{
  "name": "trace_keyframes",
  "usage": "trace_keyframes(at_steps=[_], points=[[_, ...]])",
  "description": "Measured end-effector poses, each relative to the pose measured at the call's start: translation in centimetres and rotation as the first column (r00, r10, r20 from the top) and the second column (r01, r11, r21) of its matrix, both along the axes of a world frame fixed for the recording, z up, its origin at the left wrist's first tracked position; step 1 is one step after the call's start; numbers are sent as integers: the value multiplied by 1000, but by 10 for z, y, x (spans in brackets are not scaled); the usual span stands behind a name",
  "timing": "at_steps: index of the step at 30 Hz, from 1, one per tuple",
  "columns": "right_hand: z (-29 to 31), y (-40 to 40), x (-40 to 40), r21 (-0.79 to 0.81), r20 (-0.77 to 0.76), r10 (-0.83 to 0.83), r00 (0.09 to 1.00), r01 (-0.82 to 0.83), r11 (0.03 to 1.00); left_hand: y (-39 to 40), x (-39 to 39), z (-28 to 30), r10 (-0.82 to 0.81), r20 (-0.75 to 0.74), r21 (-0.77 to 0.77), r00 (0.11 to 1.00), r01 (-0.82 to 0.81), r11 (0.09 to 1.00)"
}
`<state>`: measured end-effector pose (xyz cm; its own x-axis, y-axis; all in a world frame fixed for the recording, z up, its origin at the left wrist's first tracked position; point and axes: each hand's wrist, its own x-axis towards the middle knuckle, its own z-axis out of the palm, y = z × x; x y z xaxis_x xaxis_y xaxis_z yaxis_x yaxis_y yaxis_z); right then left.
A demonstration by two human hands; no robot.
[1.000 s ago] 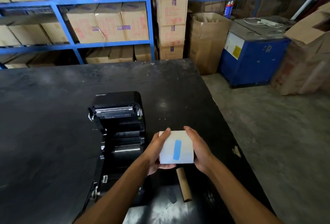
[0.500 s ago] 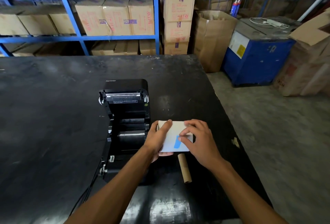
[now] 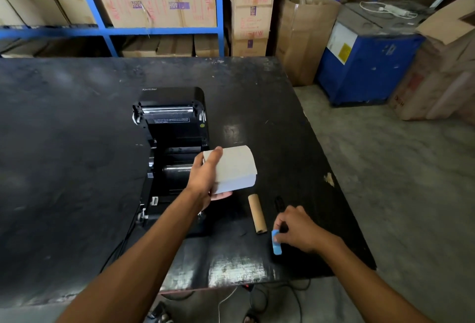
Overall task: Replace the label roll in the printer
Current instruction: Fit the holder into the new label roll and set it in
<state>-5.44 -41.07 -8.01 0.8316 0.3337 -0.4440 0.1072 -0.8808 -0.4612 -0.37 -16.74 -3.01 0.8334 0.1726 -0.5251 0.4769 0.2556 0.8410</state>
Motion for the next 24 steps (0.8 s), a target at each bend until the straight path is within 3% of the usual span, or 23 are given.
trace_keyframes(at_steps=[8,15,19,21,24], points=[[-49,6,-28,-261,273,93,957,-19,965,0,-19,-8,-81,-23,-60,996,80,995],[-57,0,-24,-166,284,-27,958,77,983,9,-26,-12,-107,-32,-199,994,98,975],[-55,-15,-10,59,285,-352,892,350,935,12,-28,-15,-119,-6,-232,993,114,966],[-56,-20,-4,-23,325,-402,856,433,901,13,-28,-15,-120,-8,-232,993,115,966],[-62,-14,-1,-174,327,-366,872,436,883,12,-30,-15,-120,-8,-223,993,115,968]])
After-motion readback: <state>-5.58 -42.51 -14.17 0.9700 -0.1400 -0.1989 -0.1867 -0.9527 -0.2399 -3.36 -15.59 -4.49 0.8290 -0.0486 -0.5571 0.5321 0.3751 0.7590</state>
